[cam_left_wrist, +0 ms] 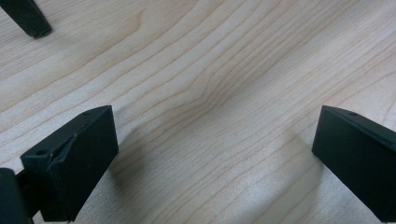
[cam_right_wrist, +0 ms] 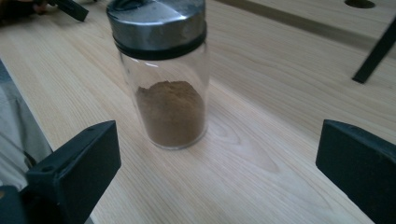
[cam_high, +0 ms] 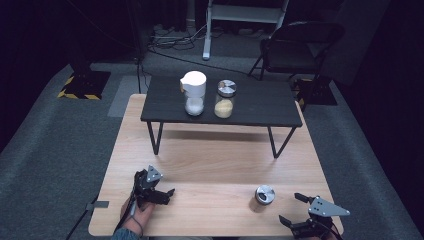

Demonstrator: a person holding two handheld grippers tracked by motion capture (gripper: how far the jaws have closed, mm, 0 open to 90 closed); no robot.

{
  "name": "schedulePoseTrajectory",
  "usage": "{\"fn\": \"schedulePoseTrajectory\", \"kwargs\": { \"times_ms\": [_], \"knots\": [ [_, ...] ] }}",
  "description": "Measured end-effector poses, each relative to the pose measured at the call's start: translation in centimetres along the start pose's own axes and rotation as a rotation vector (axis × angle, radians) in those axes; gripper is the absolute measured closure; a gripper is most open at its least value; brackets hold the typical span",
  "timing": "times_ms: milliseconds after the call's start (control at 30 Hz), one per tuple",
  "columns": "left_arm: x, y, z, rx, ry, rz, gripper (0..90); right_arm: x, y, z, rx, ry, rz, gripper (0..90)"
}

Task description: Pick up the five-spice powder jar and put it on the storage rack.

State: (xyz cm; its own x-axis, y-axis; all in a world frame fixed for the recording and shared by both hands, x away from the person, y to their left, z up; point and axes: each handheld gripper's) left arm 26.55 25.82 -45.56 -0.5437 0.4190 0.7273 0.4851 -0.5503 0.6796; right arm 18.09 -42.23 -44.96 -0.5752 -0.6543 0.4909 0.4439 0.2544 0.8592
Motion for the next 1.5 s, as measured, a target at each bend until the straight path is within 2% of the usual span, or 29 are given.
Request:
{"fn": "schedulePoseTrajectory", "kwargs": {
  "times_ms": [367, 667, 833, 1067, 1233, 1367, 1433, 1500],
  "knots": [
    [0.0, 0.0, -0.1, 0.005, 0.002, 0.001, 0.3, -2.5, 1.4, -0.1, 0.037, 0.076, 0.008, 0.0],
    [0.0, 0.0, -0.3, 0.010, 0.009, 0.001, 0.3, -4.0, 2.0, -0.1, 0.057, 0.114, 0.000, 0.4],
    [0.0, 0.1, -0.5, 0.016, 0.011, 0.000, 0.3, -4.7, 2.4, -0.1, 0.048, 0.123, -0.006, 1.9],
    [-0.1, 0.1, -0.7, 0.022, 0.019, -0.001, 0.3, -6.0, 2.9, 0.0, 0.067, 0.153, -0.001, 7.5],
    [-0.1, 0.1, -0.8, 0.026, 0.021, 0.000, 0.3, -6.7, 3.4, 0.2, 0.091, 0.152, 0.006, 18.9],
    [-0.1, 0.1, -0.8, 0.025, 0.022, 0.000, 0.3, -7.0, 3.4, 0.0, 0.069, 0.138, 0.008, 29.4],
    [-0.1, 0.1, -0.8, 0.025, 0.022, 0.000, 0.3, -7.1, 3.3, -0.4, 0.046, 0.151, 0.012, 29.3],
    [-0.1, 0.1, -0.8, 0.025, 0.022, 0.000, 0.3, -7.1, 3.4, -0.3, 0.055, 0.148, 0.014, 29.7]
  ]
}}
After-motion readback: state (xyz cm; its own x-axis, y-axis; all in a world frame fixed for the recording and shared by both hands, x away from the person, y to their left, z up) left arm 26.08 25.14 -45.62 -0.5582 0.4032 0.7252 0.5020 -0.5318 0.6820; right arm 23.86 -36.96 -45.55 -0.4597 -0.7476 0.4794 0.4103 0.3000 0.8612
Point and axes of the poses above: each handheld gripper's, and its own axes: x roughly backward along the jaws, y roughly out of its top, z roughly to its left, and after that the axes turned 9 degrees about -x, right-handed
